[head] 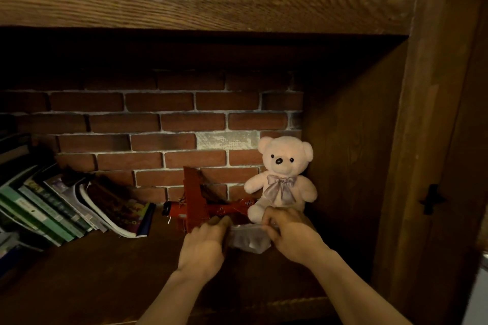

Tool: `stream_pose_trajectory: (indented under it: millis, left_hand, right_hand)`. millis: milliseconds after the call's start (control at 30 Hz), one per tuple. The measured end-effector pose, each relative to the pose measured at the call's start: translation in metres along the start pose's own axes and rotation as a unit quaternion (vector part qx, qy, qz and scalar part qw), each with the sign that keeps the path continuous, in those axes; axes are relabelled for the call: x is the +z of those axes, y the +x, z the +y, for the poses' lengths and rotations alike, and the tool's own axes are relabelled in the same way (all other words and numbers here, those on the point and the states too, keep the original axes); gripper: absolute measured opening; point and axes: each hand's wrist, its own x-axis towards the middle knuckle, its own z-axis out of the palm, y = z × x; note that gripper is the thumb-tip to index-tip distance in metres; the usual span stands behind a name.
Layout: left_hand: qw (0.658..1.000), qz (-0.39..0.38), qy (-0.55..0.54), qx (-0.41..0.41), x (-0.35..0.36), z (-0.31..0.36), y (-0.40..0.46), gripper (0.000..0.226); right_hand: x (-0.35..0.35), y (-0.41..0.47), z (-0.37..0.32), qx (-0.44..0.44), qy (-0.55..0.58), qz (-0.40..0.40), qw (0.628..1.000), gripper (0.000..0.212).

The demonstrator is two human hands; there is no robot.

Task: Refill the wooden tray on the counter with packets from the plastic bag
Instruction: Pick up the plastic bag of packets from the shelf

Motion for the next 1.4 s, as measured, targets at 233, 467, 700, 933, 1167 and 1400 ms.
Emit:
stream_pose_trajectory:
  millis: [233, 467, 700, 933, 1167, 1400]
  left_hand:
    - [0.995, 0.088, -0.031, 0.031, -0.03, -0.002, 0.006, 0.02]
    - [0.992, 0.124, 0.012, 0.013, -0.059, 0.001, 0.011, 0.026]
    - [0.992, 0.123, -0.035, 0.0, -0.081, -0.001, 0.01, 0.021]
    - [0.991, 0.12, -0.055, -0.002, -0.083, -0.012, 0.006, 0.013]
    - [0.99, 0.122, -0.075, 0.006, -0.079, -0.032, 0.004, 0.013]
    - [0.989, 0.1, -0.105, 0.019, -0.064, -0.054, 0.002, 0.015]
  right_hand:
    - [-0.025, 0.009, -0.007, -0.008, 0.016, 0.044, 0.999, 0.01]
    - [-0.045, 0.017, -0.02, 0.001, 0.012, 0.049, 0.999, 0.012]
    - [-0.055, 0.018, -0.032, -0.011, -0.004, 0.092, 0.996, 0.01]
    - [-0.051, 0.015, -0.043, 0.001, -0.015, 0.079, 0.997, 0.012]
    - [-0.044, 0.013, -0.062, 0.015, -0.036, 0.079, 0.996, 0.014]
    - [-0.032, 0.004, -0.082, 0.028, -0.064, 0.092, 0.993, 0.012]
